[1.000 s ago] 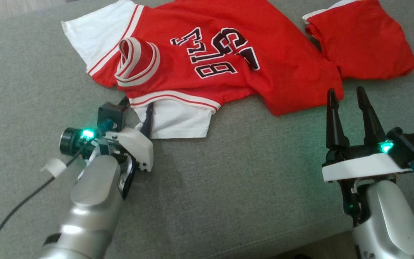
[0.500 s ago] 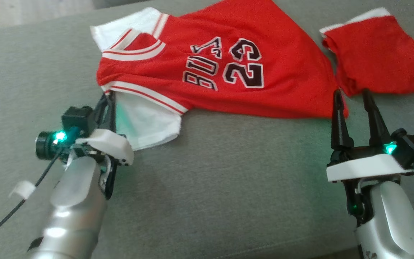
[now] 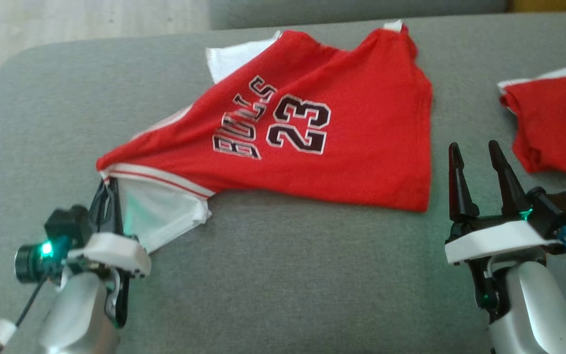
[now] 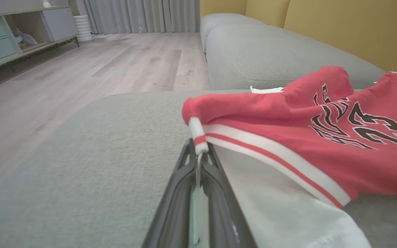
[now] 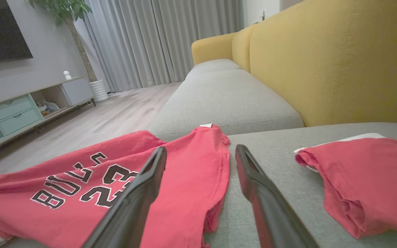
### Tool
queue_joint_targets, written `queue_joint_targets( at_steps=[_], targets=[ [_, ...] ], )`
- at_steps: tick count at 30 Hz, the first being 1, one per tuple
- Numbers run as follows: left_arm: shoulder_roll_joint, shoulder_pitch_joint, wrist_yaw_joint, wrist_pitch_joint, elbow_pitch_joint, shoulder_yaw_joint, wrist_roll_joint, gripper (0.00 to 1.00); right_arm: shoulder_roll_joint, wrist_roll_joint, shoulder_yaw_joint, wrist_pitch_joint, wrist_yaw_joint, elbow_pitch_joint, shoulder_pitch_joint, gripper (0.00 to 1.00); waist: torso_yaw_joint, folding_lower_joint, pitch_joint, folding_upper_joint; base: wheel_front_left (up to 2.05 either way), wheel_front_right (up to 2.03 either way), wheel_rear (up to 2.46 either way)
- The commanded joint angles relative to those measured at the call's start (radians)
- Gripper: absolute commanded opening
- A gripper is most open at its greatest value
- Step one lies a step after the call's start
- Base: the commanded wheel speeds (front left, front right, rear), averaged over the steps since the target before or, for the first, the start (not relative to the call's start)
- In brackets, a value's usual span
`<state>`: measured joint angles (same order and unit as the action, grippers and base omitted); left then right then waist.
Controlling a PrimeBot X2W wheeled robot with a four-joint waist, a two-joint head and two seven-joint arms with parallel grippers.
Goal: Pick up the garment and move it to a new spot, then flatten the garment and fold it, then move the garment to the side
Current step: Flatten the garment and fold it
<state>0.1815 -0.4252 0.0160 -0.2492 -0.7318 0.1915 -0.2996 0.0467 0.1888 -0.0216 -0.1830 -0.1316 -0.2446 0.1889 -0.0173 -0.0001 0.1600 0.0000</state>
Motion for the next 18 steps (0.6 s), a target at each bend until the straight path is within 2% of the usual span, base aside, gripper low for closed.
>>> queue_joint_targets(
  at_steps=[1,2,3,4,10,18],
  targets=[
    [0.039,0.003,0.015,-0.012,0.051,-0.041,-0.009,0.0,0.004,-0.007,-0.023,0.008,0.001,0.033,0.009,1.0,0.026,0.0001,-0.019,0.0,0.0,0.0,0.0],
    [0.038,0.016,0.016,-0.012,0.062,-0.039,-0.009,0.0,0.004,-0.007,-0.024,0.011,0.001,0.033,0.009,1.0,0.03,0.0001,-0.021,0.0,0.0,0.0,0.0],
    [0.037,0.027,0.017,-0.012,0.071,-0.035,-0.008,0.46,0.004,-0.006,-0.025,0.013,0.001,0.033,0.008,1.0,0.033,0.0001,-0.023,0.0,0.0,0.0,0.0],
    [0.038,0.035,0.017,-0.012,0.084,-0.028,-0.003,1.0,0.004,-0.006,-0.026,0.015,0.001,0.034,0.009,1.0,0.035,0.0001,-0.024,0.0,0.0,0.0,0.0],
    [0.017,0.061,0.016,-0.012,0.225,0.001,0.027,1.0,0.004,0.005,-0.035,0.014,0.001,0.036,0.009,1.0,0.032,0.0001,-0.026,0.0,0.0,0.0,0.0],
    [-0.007,0.068,-0.034,-0.012,0.453,0.085,0.106,1.0,0.004,0.03,-0.049,-0.005,0.001,0.03,0.015,1.0,-0.022,0.0001,0.017,0.0,0.0,0.0,0.0]
  ],
)
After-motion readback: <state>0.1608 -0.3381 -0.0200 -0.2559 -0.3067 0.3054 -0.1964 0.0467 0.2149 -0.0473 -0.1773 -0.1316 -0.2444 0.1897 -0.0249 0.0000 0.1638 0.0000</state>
